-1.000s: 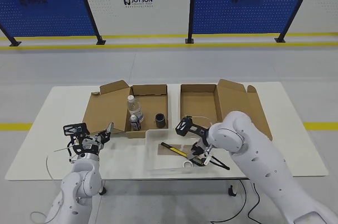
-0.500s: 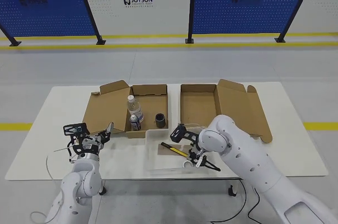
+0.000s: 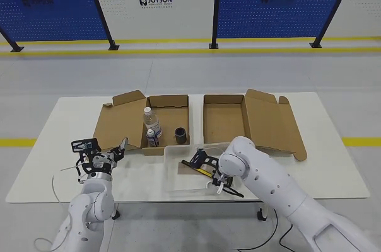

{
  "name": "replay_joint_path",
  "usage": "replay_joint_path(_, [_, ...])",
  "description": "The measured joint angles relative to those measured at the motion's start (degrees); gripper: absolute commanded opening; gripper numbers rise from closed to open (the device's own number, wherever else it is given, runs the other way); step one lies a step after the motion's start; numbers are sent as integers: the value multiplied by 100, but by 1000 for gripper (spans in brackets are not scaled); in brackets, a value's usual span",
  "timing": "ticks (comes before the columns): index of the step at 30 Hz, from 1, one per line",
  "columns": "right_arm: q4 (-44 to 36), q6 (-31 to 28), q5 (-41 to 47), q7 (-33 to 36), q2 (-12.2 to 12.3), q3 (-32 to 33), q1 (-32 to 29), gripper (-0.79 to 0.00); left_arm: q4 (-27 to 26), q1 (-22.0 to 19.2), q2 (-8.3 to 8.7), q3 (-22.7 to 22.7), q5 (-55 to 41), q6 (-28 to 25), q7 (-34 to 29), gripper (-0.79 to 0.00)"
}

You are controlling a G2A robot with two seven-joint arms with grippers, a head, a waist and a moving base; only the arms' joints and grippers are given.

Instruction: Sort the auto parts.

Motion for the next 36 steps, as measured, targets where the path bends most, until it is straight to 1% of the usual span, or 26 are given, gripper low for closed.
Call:
replay_joint_path(2, [69,10,-28,-72,-31,-53,19,-508,0,0,0,0,0,0,0,0])
replay_joint_path(6, [202,33,-146,-247,-97,-166,74,-539,0,0,0,0,0,0,0,0])
replay_joint_path(8, [265,32,-188,-309,-140,-243,100,-539,0,0,0,0,0,0,0,0])
replay_joint_path(16, [469,-59,-197,-354,-313,-511,197,-539,0,0,0,0,0,0,0,0])
replay_joint_path(23, [653,-39,-160,-368,-424,-601,278,-539,0,0,0,0,0,0,0,0])
replay_joint_path(30, [781,36,-201,-341,-462,-601,268,-536,0,0,0,0,0,0,0,0])
replay_joint_path(36, [829,140,-251,-368,-413,-460,182,-520,0,0,0,0,0,0,0,0])
